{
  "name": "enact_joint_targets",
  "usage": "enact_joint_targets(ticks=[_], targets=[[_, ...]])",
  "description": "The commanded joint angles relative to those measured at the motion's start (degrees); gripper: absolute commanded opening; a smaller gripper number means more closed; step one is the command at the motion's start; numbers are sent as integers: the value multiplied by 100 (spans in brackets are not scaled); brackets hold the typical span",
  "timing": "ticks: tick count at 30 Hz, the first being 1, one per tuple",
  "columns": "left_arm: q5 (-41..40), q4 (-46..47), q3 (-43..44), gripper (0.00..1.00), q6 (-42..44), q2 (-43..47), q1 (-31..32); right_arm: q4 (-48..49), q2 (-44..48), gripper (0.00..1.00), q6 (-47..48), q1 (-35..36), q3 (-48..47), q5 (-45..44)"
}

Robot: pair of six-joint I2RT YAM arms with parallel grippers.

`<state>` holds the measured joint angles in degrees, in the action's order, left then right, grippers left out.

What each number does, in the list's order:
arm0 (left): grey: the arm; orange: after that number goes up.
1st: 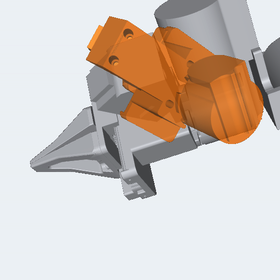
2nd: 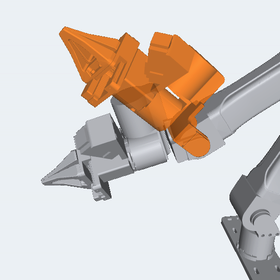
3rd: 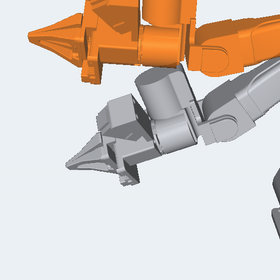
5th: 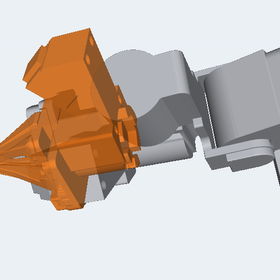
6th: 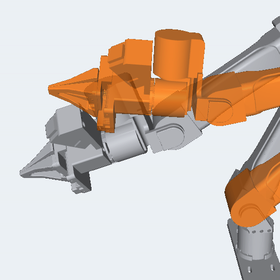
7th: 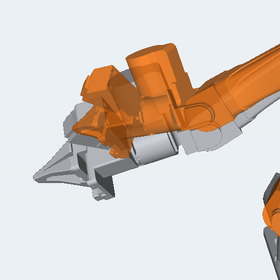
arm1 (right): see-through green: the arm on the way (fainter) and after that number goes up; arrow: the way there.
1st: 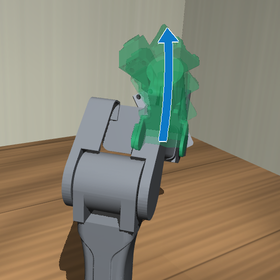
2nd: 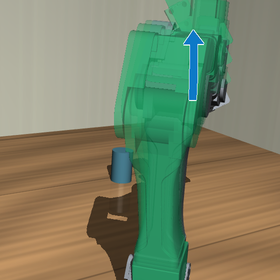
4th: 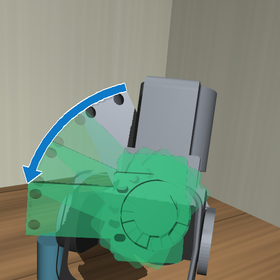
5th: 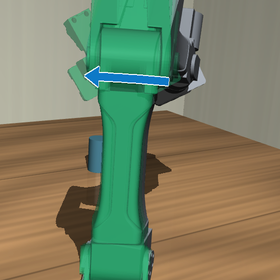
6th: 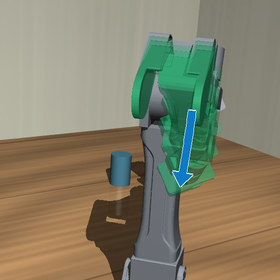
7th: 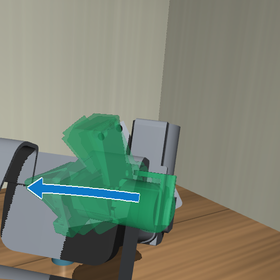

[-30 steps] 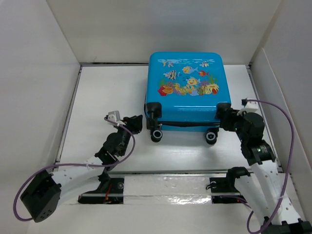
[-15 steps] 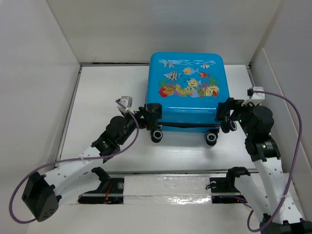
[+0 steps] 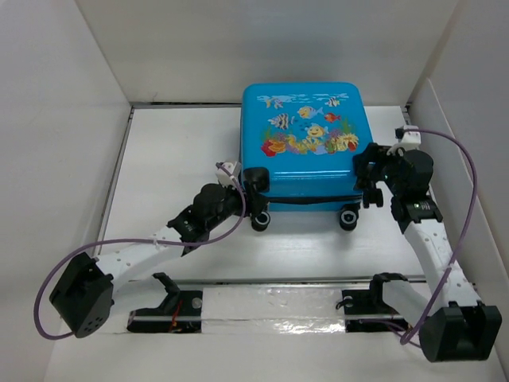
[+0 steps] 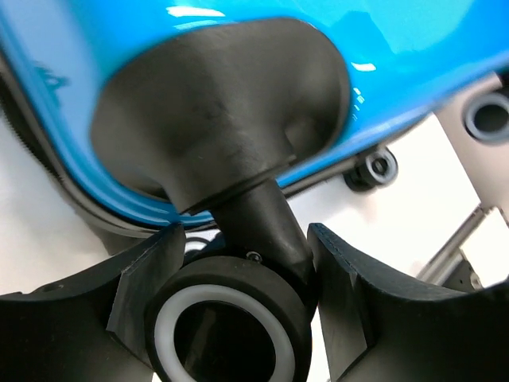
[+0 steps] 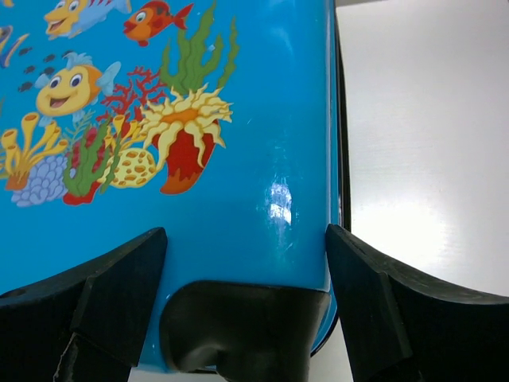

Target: Pack the luggage

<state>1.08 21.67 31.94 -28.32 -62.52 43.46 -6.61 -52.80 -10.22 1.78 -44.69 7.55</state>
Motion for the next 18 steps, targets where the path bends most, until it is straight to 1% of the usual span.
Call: enact_joint_targets(ticks=[1, 2, 3, 4, 6, 7, 9, 11, 14, 15, 16, 18], targets=[[638, 959, 137, 0, 11, -243, 303, 860, -503, 84, -68, 147, -119, 1459], [839, 1110, 93, 0, -129, -269, 303, 889, -834, 84, -51, 147, -215, 1547], [902, 1242, 58, 0, -209, -330, 303, 907, -1038, 84, -7, 147, -320, 1983], [972, 1513, -29, 0, -270, -357, 303, 890, -1240, 85, 80, 147, -443, 2205], [938, 1664, -48, 0, -324, -401, 600, 890, -1600, 85, 125, 269, -716, 2417], [859, 1700, -4, 0, -306, -419, 715, 916, -1637, 85, 178, 479, -743, 2339], [718, 1753, 48, 0, -297, -436, 1022, 951, -1733, 86, 204, 656, -796, 2155], [683, 1911, 110, 0, -341, -480, 1199, 820, -1839, 87, 292, 779, -892, 2163], [639, 1964, 224, 0, -359, -559, 1331, 679, -1831, 87, 371, 841, -1016, 2041], [630, 1990, 242, 0, -368, -551, 1331, 679, -1753, 88, 363, 841, -981, 1787], [604, 2008, 260, 0, -376, -524, 1331, 679, -1552, 89, 310, 841, -963, 1654], [367, 1868, 330, 0, -341, -402, 1331, 618, -1331, 97, 284, 841, -963, 1286]])
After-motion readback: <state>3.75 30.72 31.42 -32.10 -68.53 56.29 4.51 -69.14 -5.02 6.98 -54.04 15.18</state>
